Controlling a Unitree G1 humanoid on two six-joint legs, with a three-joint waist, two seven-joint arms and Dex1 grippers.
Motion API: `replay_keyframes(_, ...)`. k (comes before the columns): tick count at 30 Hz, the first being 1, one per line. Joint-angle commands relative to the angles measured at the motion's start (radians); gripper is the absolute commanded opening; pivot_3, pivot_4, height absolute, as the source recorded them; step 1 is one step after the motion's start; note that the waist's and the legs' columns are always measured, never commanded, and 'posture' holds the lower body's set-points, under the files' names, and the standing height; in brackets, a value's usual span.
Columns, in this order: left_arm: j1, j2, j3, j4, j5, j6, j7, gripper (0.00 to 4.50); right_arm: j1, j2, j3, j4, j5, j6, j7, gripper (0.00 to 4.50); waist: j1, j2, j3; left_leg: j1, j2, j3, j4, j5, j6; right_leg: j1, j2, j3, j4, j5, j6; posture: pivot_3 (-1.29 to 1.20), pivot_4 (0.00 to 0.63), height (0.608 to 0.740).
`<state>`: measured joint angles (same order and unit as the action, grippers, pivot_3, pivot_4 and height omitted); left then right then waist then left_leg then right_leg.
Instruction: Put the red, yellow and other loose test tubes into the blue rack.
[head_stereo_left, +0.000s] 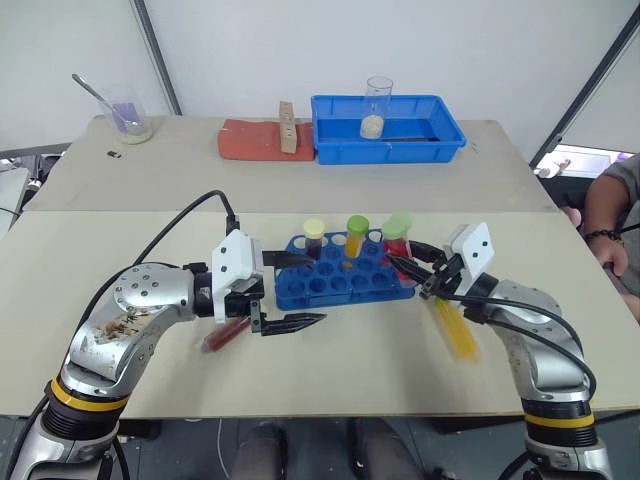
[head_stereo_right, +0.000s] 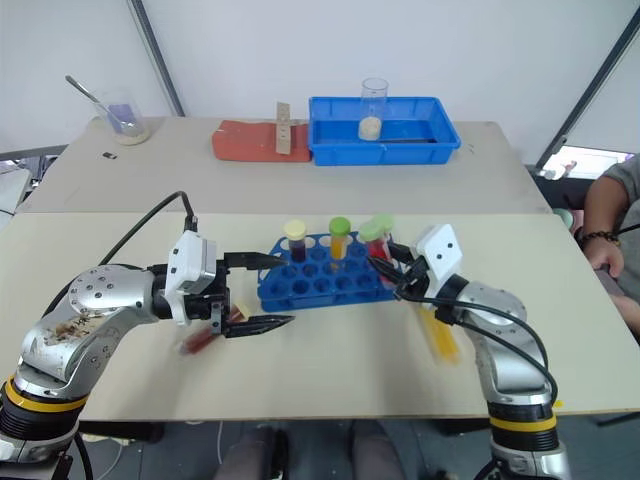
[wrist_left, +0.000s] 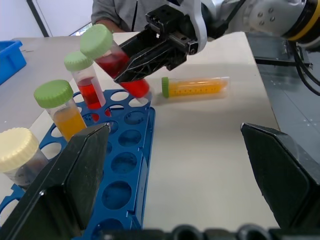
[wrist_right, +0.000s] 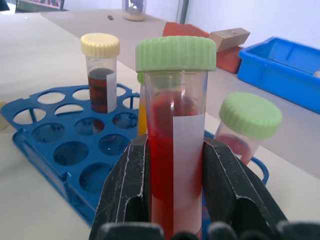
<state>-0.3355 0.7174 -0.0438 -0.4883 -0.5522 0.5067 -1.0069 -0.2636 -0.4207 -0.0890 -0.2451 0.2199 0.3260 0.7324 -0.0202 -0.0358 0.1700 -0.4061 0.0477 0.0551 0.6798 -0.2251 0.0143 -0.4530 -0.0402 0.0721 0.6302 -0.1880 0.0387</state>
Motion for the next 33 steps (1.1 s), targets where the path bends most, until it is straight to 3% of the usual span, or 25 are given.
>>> replay_keyframes(1, 0.003, 0.004, 0.023, -0.045, -0.025, 0.016, 0.019, 4.5, -0.011, 0.011, -0.004, 0.017, 0.002, -0.068, -0.034, 1.01, 0.0, 0.0, 0.0, 0.0, 0.0, 0.0, 0.0, 0.0, 0.0, 0.0, 0.0, 0.0, 0.0, 0.0, 0.0, 0.0, 0.15, 0.74)
replay_keyframes(10, 0.009, -0.012, 0.023, -0.075, -0.052, 0.056, 0.069, 4.5, 0.002, 0.059, 0.002, 0.068, -0.001, -0.133, -0.109, 1.01, 0.001, 0.0, 0.0, 0.0, 0.0, 0.0, 0.0, 0.0, 0.0, 0.0, 0.0, 0.0, 0.0, 0.0, 0.0, 0.0, 0.15, 0.74)
replay_keyframes(23, 0.023, -0.047, 0.021, -0.076, -0.06, 0.061, 0.12, 4.5, 0.091, 0.232, -0.055, 0.05, 0.074, -0.158, -0.31, 1.01, -0.001, 0.0, 0.0, 0.001, 0.0, 0.0, 0.0, 0.0, 0.0, 0.001, 0.0, 0.0, 0.0, 0.0, 0.0, 0.0, 0.15, 0.74)
replay_keyframes(33, 0.023, -0.063, 0.023, -0.082, -0.075, 0.072, 0.139, 4.5, 0.114, 0.24, -0.033, 0.039, 0.072, -0.171, -0.338, 1.01, -0.001, 0.0, 0.0, 0.002, 0.0, -0.001, 0.0, 0.0, 0.0, 0.002, 0.0, 0.0, 0.0, -0.001, -0.002, 0.0, 0.15, 0.74)
